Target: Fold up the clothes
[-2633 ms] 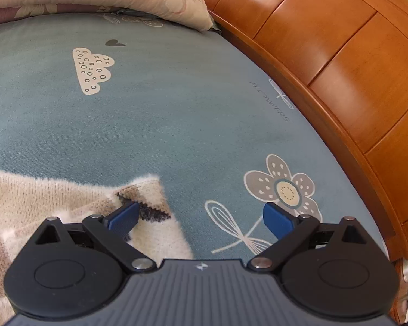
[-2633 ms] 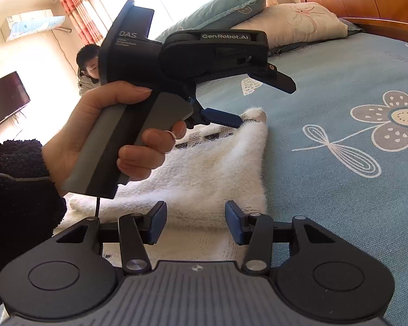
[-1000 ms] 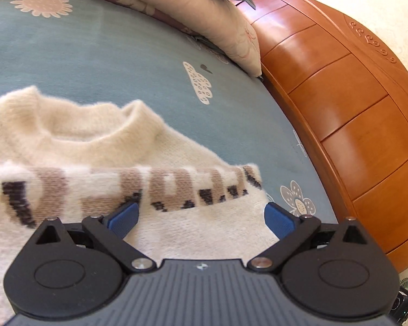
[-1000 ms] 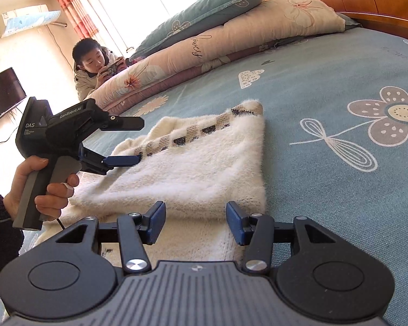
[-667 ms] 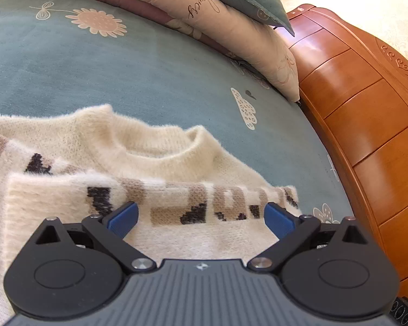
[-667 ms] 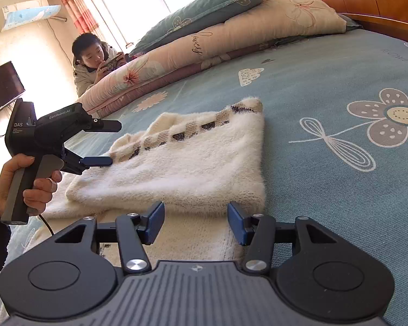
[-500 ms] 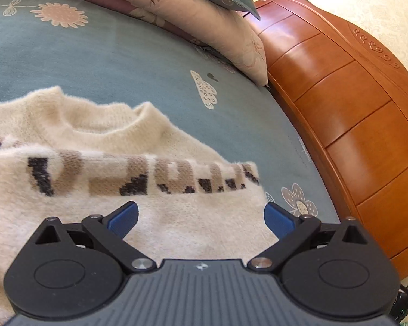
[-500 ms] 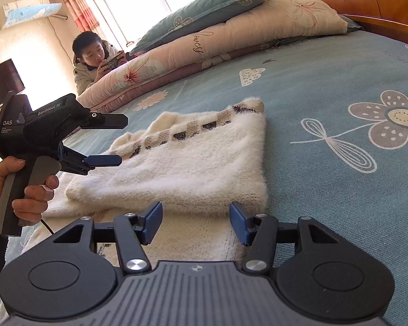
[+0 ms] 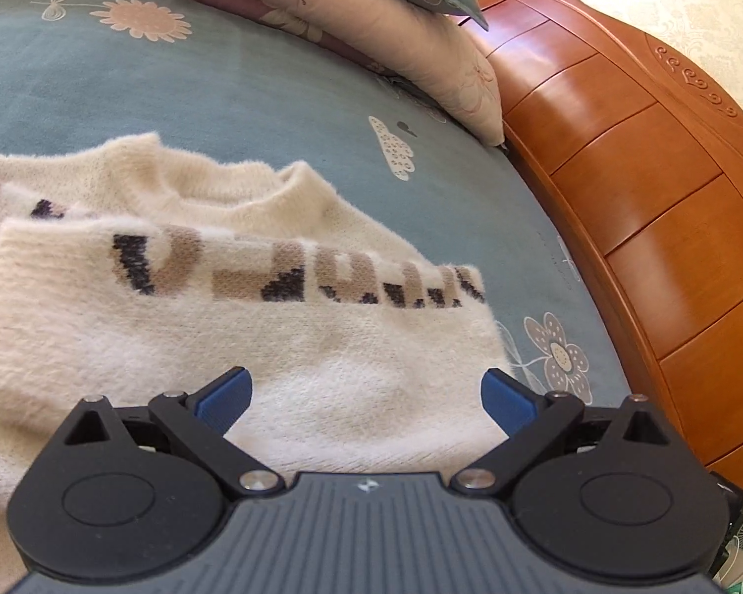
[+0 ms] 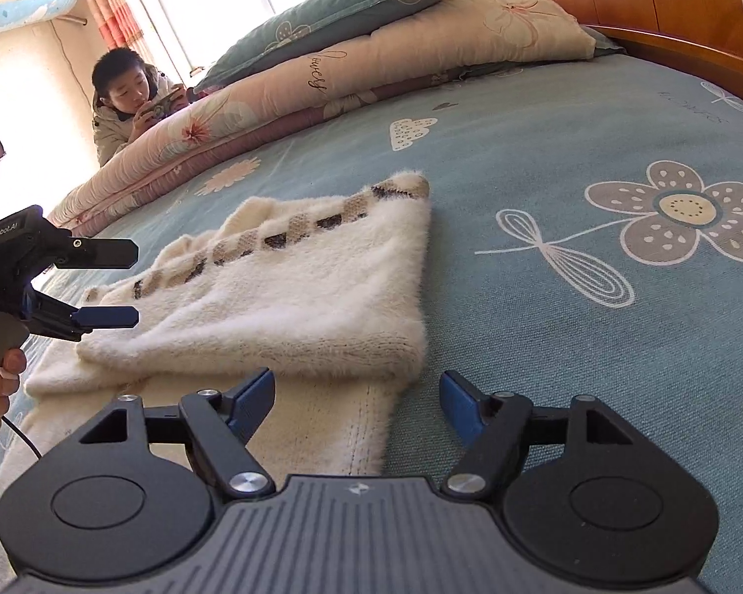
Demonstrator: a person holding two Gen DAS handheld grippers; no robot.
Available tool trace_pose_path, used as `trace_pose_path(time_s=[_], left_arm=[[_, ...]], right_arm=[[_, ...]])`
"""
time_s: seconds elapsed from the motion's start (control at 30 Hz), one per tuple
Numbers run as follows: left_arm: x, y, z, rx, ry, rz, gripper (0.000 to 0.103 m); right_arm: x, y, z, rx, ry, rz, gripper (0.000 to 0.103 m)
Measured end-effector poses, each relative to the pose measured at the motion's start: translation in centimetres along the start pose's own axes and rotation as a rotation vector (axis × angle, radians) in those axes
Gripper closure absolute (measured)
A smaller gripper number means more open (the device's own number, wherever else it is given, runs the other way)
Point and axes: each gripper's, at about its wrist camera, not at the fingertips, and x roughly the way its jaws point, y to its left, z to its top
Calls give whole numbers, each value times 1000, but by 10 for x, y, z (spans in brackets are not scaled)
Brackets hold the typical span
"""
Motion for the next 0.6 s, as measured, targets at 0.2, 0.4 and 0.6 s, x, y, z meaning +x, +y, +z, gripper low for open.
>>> trace_pose_path(time_s=[0.2, 0.4, 0.6], left_arm=[[42, -34, -8, 81, 48, -26, 4], [30, -18, -28, 63, 58, -14, 4], [-2, -9, -21, 41, 13, 24, 4]], right_arm=[[-2, -1, 3, 5, 2, -14, 25], [-7, 0, 5, 8, -9, 0, 23], [-12, 0, 6, 15, -23, 0, 22]])
